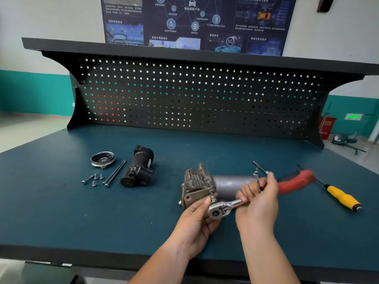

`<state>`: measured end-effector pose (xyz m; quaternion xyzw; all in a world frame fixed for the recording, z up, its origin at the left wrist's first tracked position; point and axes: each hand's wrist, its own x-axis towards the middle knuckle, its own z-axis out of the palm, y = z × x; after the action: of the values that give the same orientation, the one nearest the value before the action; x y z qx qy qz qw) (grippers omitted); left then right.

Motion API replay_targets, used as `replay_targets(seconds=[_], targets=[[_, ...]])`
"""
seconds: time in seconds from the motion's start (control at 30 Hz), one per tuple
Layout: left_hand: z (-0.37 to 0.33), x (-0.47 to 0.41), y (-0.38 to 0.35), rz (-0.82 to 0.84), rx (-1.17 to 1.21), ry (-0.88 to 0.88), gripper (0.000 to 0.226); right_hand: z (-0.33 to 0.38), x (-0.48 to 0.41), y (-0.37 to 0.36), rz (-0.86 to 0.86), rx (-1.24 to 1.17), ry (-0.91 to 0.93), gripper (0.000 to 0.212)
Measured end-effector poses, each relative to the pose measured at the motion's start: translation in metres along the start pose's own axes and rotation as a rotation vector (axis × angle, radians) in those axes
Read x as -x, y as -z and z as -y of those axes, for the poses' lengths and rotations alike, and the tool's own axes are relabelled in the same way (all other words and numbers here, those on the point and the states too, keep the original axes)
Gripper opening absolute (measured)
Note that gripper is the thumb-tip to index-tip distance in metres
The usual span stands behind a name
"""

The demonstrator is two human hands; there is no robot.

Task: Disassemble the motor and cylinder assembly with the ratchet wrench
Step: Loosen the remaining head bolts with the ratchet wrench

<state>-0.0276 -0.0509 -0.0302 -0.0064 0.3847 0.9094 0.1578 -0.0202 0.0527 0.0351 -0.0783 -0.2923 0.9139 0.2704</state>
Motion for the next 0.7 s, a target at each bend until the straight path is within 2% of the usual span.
replay_targets(seconds=[0.2,0.37,0.53,0.6,0.7], targets=[[0.001,-0.001,0.001,0.039,-0.035,0.001,0.018,0.005,-0.008,-0.025,0.226,0.306,0.001,0.035],[0.0,-0.001,0.001,0.059,-0.048,-0.001,0.017,-0.001,-0.006,-0.051,0.559,0.705,0.0,0.03],[0.001,-0.004,0.003,0.018,-0.029,-0.002,0.02,-0.028,0.011,-0.072,0.877,1.145,0.085,0.039],[0.0,-0.003,0.003,0.014,-0.016,0.001,0.021,-0.033,0.017,-0.074,0.947,1.216,0.095,0.042],[-0.001,-0.003,0.004,0.012,-0.033,0.015,0.02,-0.029,0.015,-0.072,0.915,1.147,0.068,0.044]])
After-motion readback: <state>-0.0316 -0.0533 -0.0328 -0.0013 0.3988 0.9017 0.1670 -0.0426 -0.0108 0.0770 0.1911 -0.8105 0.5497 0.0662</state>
